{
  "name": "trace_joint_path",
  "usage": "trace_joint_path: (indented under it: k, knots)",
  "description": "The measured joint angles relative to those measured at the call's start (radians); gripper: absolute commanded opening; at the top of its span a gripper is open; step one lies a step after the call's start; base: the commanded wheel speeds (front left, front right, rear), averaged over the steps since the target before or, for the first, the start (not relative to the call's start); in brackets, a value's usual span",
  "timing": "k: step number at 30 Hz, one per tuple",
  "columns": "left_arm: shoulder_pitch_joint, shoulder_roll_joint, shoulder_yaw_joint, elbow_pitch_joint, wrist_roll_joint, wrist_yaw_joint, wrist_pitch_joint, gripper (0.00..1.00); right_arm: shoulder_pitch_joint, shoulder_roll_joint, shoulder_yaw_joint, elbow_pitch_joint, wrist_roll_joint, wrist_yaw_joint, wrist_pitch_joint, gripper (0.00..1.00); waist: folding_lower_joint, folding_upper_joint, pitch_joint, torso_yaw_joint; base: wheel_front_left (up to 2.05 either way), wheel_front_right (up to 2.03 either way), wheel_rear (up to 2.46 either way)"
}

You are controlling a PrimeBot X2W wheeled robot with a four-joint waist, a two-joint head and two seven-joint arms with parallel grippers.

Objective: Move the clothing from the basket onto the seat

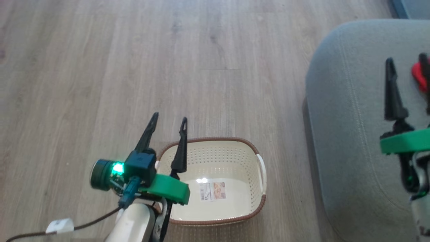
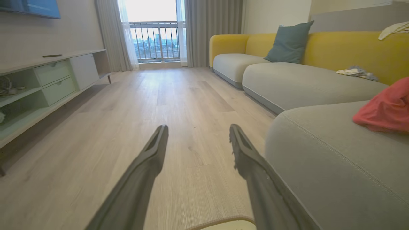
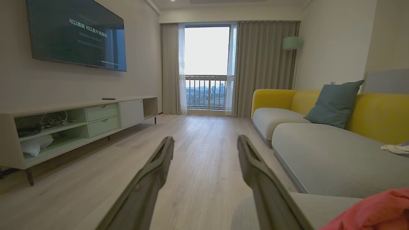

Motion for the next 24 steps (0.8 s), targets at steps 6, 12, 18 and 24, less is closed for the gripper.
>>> trace_joint_path:
  k: [6, 12, 18, 24]
  knots:
    - [0.041, -0.001, 0.035, -0.013, -0.015, 0.039, 0.000, 1.00, 0.094, 0.077, -0.018, -0.003, -0.017, 0.000, 0.000, 1.00, 0.0000, 0.0000, -0.018, 0.044, 0.00, 0.00, 0.00]
    - [0.093, -0.001, 0.059, -0.002, -0.015, 0.051, 0.000, 1.00, 0.153, 0.155, 0.004, 0.002, -0.060, 0.000, 0.000, 1.00, 0.0000, 0.0000, -0.040, 0.069, 0.00, 0.00, 0.00]
    - [0.109, -0.001, 0.063, 0.012, -0.014, 0.045, 0.000, 1.00, 0.211, 0.211, 0.002, 0.027, -0.084, 0.000, 0.000, 1.00, 0.0000, 0.0000, -0.061, 0.093, 0.00, 0.00, 0.00]
    - [0.122, -0.001, 0.073, 0.027, -0.053, 0.035, 0.000, 1.00, 0.241, 0.229, 0.012, 0.039, -0.105, 0.000, 0.000, 1.00, 0.0000, 0.0000, -0.069, 0.101, 0.00, 0.00, 0.00]
